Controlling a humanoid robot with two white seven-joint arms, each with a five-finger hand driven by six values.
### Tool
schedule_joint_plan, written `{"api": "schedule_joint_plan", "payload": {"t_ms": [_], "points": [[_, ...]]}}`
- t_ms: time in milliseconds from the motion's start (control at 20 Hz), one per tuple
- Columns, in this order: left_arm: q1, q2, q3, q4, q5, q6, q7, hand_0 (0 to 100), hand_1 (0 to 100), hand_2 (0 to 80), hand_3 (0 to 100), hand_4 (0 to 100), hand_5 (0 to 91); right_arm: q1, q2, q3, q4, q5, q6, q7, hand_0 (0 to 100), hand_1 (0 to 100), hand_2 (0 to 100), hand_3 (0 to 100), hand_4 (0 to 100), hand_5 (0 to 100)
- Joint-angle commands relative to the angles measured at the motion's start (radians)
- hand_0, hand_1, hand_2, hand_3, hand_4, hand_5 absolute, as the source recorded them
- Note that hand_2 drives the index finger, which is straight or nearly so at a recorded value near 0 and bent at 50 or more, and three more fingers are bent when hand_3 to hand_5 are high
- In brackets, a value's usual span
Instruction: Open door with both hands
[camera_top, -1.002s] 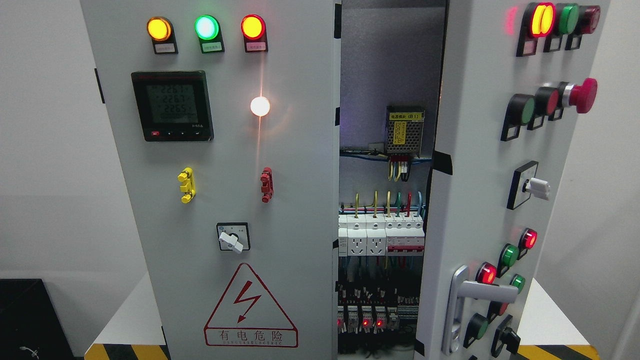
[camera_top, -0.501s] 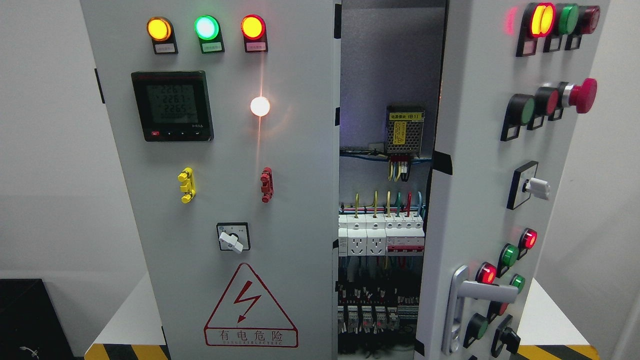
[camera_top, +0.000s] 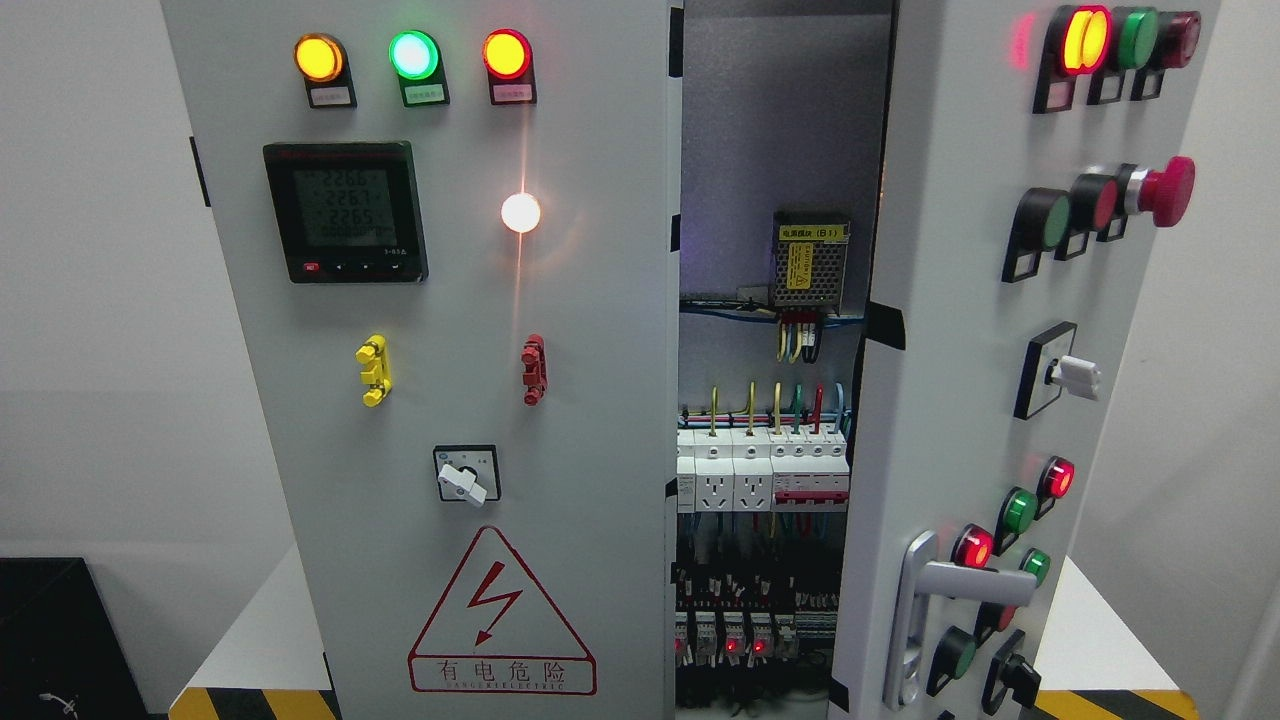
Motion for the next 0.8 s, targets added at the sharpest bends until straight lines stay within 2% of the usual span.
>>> {"api": "schedule_joint_plan", "payload": {"t_ms": [0, 301, 551, 752], "points": [[0.040, 0.156, -0.145, -0.679, 0.003, 0.000, -0.001, 0, 0, 0.0, 0, 0, 0.0, 0.000, 0.000, 0.000, -0.001, 0.000, 0.000, 0.000, 19, 0, 0, 0, 0, 0], [0.037, 0.267, -0.206, -0.895, 0.012, -0.003, 0.001, 0, 0, 0.0, 0, 0, 0.0, 0.000, 0.000, 0.000, -0.001, 0.000, 0.000, 0.000, 19, 0, 0, 0, 0, 0], [0.011, 0.339, -0.229, -1.050, 0.142, -0.005, -0.001, 0, 0, 0.0, 0, 0, 0.0, 0.000, 0.000, 0.000, -0.001, 0.000, 0.000, 0.000, 19, 0, 0, 0, 0, 0], [-0.078, 0.434, -0.297, -1.126, 0.222, -0.008, -0.001, 0, 0, 0.0, 0, 0, 0.0, 0.000, 0.000, 0.000, -0.001, 0.000, 0.000, 0.000, 19, 0, 0, 0, 0, 0]]}}
